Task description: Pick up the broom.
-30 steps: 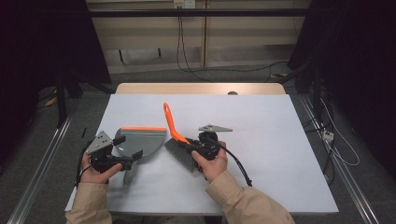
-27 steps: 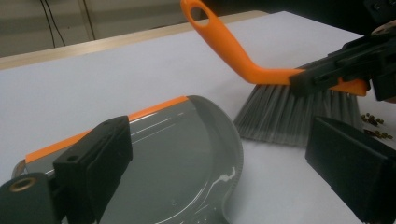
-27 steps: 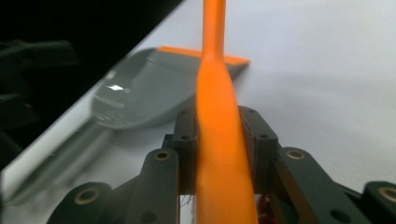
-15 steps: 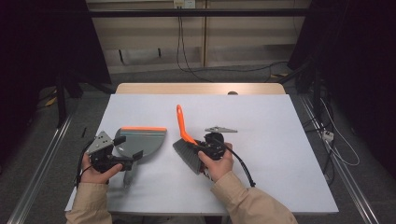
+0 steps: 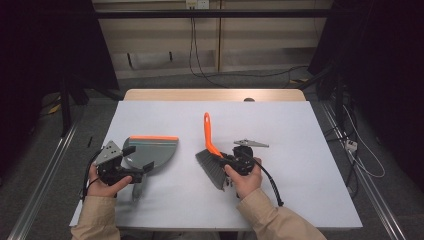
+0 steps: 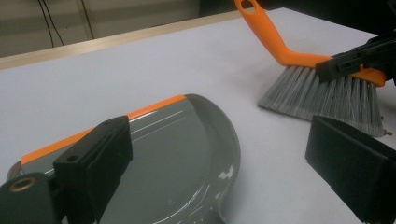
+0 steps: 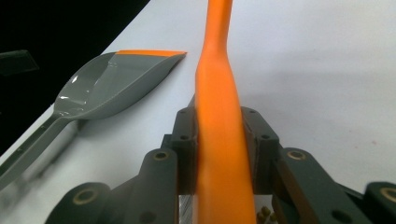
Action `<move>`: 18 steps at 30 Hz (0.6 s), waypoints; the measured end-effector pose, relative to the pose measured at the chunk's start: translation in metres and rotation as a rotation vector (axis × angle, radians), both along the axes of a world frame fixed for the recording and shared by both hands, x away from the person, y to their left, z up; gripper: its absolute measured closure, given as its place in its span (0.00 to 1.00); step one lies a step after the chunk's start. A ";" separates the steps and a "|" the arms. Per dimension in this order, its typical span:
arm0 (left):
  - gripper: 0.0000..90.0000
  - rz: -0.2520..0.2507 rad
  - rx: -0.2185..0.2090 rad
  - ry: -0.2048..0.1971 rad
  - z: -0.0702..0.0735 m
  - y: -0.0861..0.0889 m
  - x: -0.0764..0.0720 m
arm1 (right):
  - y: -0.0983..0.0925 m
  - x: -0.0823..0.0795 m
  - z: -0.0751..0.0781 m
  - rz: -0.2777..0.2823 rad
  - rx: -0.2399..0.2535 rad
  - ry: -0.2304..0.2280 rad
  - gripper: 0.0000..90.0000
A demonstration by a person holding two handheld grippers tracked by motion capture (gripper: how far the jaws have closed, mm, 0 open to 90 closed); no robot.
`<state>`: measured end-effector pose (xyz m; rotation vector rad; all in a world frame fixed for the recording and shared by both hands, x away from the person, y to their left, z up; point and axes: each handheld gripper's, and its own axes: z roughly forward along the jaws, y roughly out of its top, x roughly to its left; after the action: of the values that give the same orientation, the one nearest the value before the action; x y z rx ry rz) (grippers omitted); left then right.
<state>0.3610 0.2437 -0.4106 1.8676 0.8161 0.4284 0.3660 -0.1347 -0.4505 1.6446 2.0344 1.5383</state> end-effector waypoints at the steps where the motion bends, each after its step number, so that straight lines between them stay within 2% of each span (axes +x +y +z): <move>1: 0.08 0.001 -0.003 0.003 0.000 0.000 0.000 | -0.001 0.000 0.000 -0.007 0.003 0.003 0.78; 7: 0.08 -0.004 0.002 0.002 0.000 -0.002 0.000 | -0.001 0.001 0.001 -0.012 0.063 0.020 0.79; 12: 0.08 -0.004 0.001 0.005 -0.001 -0.002 0.000 | 0.001 0.002 0.006 0.016 0.104 0.021 0.79; 14: 0.08 -0.004 0.000 0.005 -0.001 -0.002 0.000 | 0.003 0.002 0.010 0.032 0.111 0.011 0.79; 18: 0.08 -0.005 0.001 0.005 -0.001 -0.002 0.001 | 0.006 0.003 0.022 0.069 0.098 -0.048 0.79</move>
<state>0.3615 0.2416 -0.4115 1.8715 0.8143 0.4212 0.3693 -0.1292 -0.4287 1.5689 2.0417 1.7092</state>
